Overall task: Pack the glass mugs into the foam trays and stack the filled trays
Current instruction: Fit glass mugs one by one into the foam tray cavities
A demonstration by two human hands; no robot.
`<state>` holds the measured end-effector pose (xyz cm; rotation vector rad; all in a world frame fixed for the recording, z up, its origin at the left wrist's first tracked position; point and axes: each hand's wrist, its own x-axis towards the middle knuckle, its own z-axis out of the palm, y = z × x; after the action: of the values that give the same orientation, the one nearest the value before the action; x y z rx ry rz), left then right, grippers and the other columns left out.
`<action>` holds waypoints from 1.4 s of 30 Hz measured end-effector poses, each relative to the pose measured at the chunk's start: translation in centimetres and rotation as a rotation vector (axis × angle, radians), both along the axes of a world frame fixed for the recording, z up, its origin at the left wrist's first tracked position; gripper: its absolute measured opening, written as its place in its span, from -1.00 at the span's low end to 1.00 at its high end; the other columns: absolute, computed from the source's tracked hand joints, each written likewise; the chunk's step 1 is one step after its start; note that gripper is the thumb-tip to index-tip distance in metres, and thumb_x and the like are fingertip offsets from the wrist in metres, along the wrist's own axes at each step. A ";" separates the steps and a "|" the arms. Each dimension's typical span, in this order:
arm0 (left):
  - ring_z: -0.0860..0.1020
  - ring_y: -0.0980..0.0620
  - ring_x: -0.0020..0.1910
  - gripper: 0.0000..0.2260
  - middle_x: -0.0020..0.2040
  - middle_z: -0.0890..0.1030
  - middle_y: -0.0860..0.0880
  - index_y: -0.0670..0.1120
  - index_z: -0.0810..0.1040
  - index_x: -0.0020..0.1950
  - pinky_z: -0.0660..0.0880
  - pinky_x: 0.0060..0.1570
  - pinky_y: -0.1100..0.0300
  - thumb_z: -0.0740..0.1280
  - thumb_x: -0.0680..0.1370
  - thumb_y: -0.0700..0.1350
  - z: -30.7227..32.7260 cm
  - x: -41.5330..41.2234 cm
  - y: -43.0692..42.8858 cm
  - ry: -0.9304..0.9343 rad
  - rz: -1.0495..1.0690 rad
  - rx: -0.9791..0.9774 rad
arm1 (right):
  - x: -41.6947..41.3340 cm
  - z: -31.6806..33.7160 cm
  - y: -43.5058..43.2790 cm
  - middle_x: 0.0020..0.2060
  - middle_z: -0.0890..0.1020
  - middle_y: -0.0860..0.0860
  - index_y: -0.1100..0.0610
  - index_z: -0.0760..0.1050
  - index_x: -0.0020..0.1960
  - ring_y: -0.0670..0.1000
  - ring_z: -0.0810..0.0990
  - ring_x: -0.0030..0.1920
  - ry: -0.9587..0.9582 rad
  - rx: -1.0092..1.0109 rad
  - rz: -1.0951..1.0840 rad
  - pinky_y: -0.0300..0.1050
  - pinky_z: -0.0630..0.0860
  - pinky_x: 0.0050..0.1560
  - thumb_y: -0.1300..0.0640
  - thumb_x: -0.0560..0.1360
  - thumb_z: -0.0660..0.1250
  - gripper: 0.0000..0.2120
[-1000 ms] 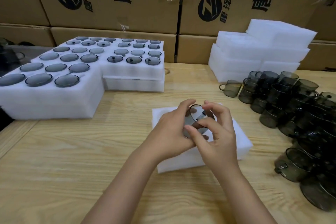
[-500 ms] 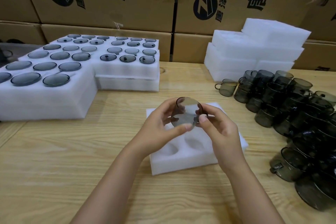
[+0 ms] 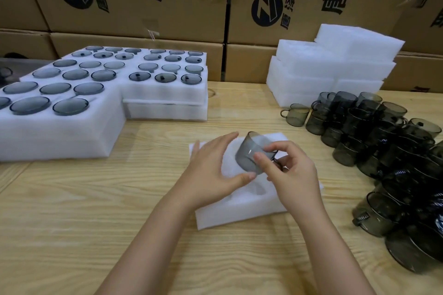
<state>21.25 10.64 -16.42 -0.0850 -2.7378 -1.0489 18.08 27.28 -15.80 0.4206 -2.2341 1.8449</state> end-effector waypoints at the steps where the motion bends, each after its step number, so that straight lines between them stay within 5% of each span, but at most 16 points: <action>1: 0.03 0.14 0.53 -0.24 0.52 0.17 0.17 0.17 0.13 0.51 -0.31 0.45 -0.08 0.24 0.39 0.42 -0.2 -0.1 0.1 -0.050 0.060 -0.203 | -0.2 0.2 0.3 -0.15 0.60 0.04 -0.05 0.52 -0.18 0.06 0.51 -0.33 -0.004 -0.015 -0.039 -0.04 0.53 -0.22 0.06 0.35 0.50 -0.85; 3: -0.15 0.14 0.54 -0.21 0.56 -0.01 0.17 0.22 0.11 0.51 -0.41 0.38 -0.17 0.15 0.35 0.49 -0.4 -0.1 -0.1 -0.167 0.091 -0.353 | -0.7 0.5 1.2 -0.19 0.61 0.12 -0.02 0.51 -0.20 0.14 0.55 -0.32 -0.019 -0.039 -0.142 0.00 0.53 -0.22 0.00 0.35 0.48 -0.84; 7: -0.16 0.28 0.50 -0.32 0.55 -0.02 0.28 0.32 0.22 0.44 0.03 0.47 0.04 0.37 0.36 0.28 0.5 0.4 -1.5 -0.230 -0.006 -0.206 | -2.1 1.2 3.0 -0.39 0.58 -0.01 0.02 0.48 -0.26 -0.06 0.55 -0.47 -0.064 -0.103 -0.268 -0.05 0.50 -0.27 -0.08 0.37 0.46 -0.77; 9: -0.14 0.31 0.50 -0.33 0.53 -0.02 0.32 0.33 0.25 0.42 0.10 0.45 0.09 0.41 0.35 0.21 1.1 0.7 -2.1 -0.254 -0.031 -0.212 | -2.7 1.1 3.3 -0.45 0.57 -0.06 0.02 0.46 -0.30 -0.09 0.55 -0.50 -0.093 -0.049 -0.272 -0.04 0.49 -0.28 -0.09 0.35 0.47 -0.74; 13: -0.15 0.19 0.53 -0.35 0.56 -0.04 0.21 0.27 0.21 0.45 -0.15 0.50 -0.05 0.36 0.40 0.15 1.9 0.4 -1.9 -0.330 -0.048 -0.376 | -3.1 0.5 2.9 -0.52 0.58 -0.02 0.07 0.45 -0.35 -0.08 0.54 -0.52 -0.117 0.119 -0.239 -0.17 0.43 -0.38 -0.13 0.30 0.49 -0.68; 16: -0.10 0.15 0.54 -0.35 0.57 0.02 0.14 0.20 0.10 0.52 -0.36 0.44 -0.07 0.29 0.48 0.14 2.4 -0.1 -0.7 -0.272 -0.069 -0.387 | -3.2 0.3 2.7 -0.40 0.57 -0.03 0.04 0.47 -0.37 -0.06 0.53 -0.42 -0.062 0.239 -0.263 -0.21 0.30 -0.39 -0.17 0.27 0.49 -0.67; 19: 0.06 0.24 0.46 -0.38 0.53 0.16 0.20 0.19 0.06 0.54 -0.13 0.47 0.08 0.26 0.54 0.09 3.0 -1.0 1.6 -0.093 -0.157 -0.164 | -3.1 -0.1 2.5 -0.28 0.50 -0.04 0.06 0.46 -0.37 -0.13 0.43 -0.35 0.033 0.323 -0.269 -0.29 0.27 -0.34 -0.10 0.29 0.51 -0.69; 22: 0.30 0.10 0.37 -0.37 0.47 0.32 0.13 0.23 0.03 0.54 0.22 0.39 0.13 0.27 0.55 0.00 2.6 -1.8 3.8 -0.108 -0.248 -0.038 | -2.8 -0.5 2.7 -0.22 0.46 -0.03 0.07 0.45 -0.35 -0.13 0.41 -0.28 0.088 0.380 -0.276 -0.44 0.26 -0.31 -0.04 0.30 0.53 -0.70; 26: 0.39 0.04 0.34 -0.38 0.38 0.45 0.06 0.19 0.06 0.54 0.30 0.31 0.14 0.27 0.56 -0.05 1.3 -2.2 4.2 -0.057 -0.217 -0.068 | -2.7 -0.9 3.0 -0.24 0.43 -0.05 0.03 0.41 -0.36 -0.19 0.40 -0.25 0.154 0.428 -0.319 -0.53 0.26 -0.25 -0.02 0.27 0.54 -0.69; 32: 0.36 0.02 0.37 -0.49 0.42 0.41 0.06 0.06 0.19 0.53 0.29 0.34 0.11 0.21 0.57 -0.07 0.7 -2.3 4.3 -0.027 -0.181 -0.068 | -2.6 -1.0 2.7 -0.28 0.34 -0.10 0.13 0.46 -0.32 0.01 0.42 -0.17 0.191 0.685 -0.295 -0.18 0.28 -0.20 -0.06 0.27 0.54 -0.66; 35: 0.27 0.10 0.44 -0.48 0.50 0.29 0.09 0.04 0.20 0.53 0.20 0.37 0.24 0.22 0.58 -0.08 0.4 -2.3 4.2 0.006 -0.166 -0.075 | -2.8 -0.5 3.0 -0.18 0.45 -0.10 0.09 0.51 -0.13 0.01 0.46 -0.07 0.163 0.751 -0.261 -0.04 0.39 -0.06 -0.22 0.33 0.39 -0.62; 38: 0.18 0.16 0.49 -0.49 0.51 0.28 0.10 0.04 0.22 0.52 0.14 0.41 0.25 0.23 0.57 -0.10 0.3 -2.4 4.2 0.011 -0.167 -0.044 | -3.7 0.9 2.3 0.15 0.50 -0.04 0.07 0.40 0.27 0.05 0.44 0.20 0.049 0.509 -0.200 -0.01 0.37 0.16 -0.27 0.43 0.20 -0.44; 42: 0.44 -0.01 0.26 -0.61 0.26 0.53 -0.02 -0.05 0.41 0.37 0.35 0.21 0.15 0.21 0.54 -0.20 0.3 -2.5 4.1 0.052 -0.155 0.027 | -7.4 1.1 -0.3 0.49 0.20 0.09 0.13 0.17 0.48 0.09 0.07 0.50 -0.044 0.901 -0.045 0.04 0.07 0.45 -0.18 0.60 -0.08 -0.43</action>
<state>18.75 14.79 -16.15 -0.3210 -2.7053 -1.1062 10.72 26.99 -14.67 0.4475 -2.9600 0.7213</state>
